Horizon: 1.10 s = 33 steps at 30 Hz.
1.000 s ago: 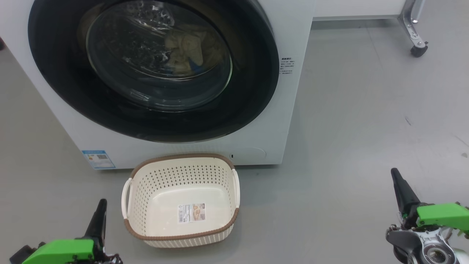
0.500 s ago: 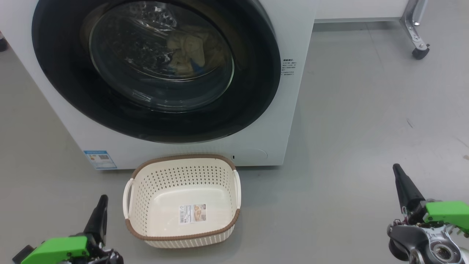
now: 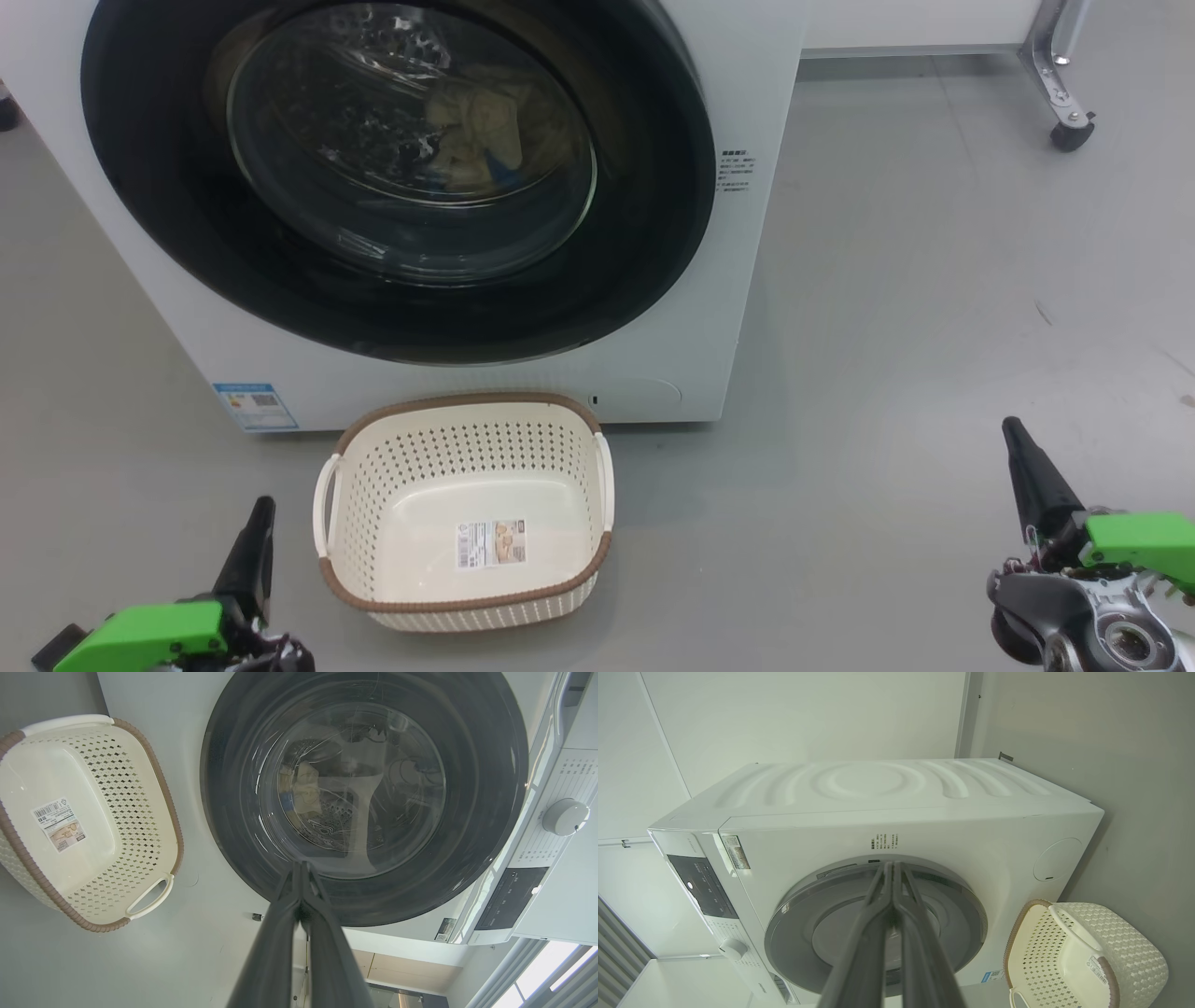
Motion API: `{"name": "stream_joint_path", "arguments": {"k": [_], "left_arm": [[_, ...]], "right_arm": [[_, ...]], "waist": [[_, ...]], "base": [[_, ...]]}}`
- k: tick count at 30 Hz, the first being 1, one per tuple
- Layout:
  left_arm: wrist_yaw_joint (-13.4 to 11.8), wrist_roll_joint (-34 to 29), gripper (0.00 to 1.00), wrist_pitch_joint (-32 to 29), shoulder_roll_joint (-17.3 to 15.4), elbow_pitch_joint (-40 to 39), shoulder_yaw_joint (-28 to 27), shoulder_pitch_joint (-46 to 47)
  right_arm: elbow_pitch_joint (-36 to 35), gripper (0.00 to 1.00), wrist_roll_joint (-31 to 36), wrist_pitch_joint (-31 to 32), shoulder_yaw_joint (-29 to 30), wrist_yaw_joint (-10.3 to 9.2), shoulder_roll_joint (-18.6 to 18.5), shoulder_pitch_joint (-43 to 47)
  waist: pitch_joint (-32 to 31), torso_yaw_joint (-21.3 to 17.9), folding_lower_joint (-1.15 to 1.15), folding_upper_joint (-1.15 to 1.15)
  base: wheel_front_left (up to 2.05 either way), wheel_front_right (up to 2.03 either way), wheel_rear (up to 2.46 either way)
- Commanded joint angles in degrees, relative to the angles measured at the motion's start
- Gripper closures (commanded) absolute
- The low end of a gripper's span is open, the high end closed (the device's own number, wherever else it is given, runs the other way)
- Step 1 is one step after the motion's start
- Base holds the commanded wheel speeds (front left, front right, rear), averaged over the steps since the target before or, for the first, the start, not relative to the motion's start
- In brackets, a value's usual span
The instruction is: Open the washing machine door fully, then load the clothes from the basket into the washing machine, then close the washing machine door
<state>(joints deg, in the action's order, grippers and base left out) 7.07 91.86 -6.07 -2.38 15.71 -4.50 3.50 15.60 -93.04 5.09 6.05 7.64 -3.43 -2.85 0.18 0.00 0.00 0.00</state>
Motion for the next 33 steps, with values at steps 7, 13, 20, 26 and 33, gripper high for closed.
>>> {"name": "stream_joint_path", "arguments": {"k": [7, 13, 20, 26, 33], "left_arm": [[0.42, 0.29, 1.0, -0.43, -0.5, -1.65, -2.03, 2.7], [0.42, 0.3, 1.0, -0.43, -0.5, -1.65, -2.03, 2.7], [0.42, 0.3, 1.0, -0.42, -0.5, -1.65, -2.03, 2.7], [0.42, 0.3, 1.0, -0.42, -0.5, -1.65, -2.03, 2.7], [0.42, 0.3, 1.0, -0.42, -0.5, -1.65, -2.03, 2.7]], "right_arm": [[-1.63, 1.0, -0.05, 0.5, -0.65, -0.15, -0.26, -3.23], [-1.63, 1.0, 0.02, 0.57, -0.56, -0.15, -0.2, -3.23], [-1.62, 1.0, 0.1, 0.65, -0.46, -0.15, -0.13, -3.24], [-1.62, 1.0, 0.17, 0.71, -0.38, -0.15, -0.08, -3.25], [-1.61, 1.0, 0.24, 0.78, -0.3, -0.15, -0.02, -3.26]], "waist": [[0.0, 0.0, 0.0, 0.0], [0.0, 0.0, 0.0, 0.0], [0.0, 0.0, 0.0, 0.0], [0.0, 0.0, 0.0, 0.0], [0.0, 0.0, 0.0, 0.0]], "base": [[0.0, 0.0, 0.0], [0.0, 0.0, 0.0], [0.0, 0.0, 0.0], [0.0, 0.0, 0.0], [0.0, 0.0, 0.0]]}}
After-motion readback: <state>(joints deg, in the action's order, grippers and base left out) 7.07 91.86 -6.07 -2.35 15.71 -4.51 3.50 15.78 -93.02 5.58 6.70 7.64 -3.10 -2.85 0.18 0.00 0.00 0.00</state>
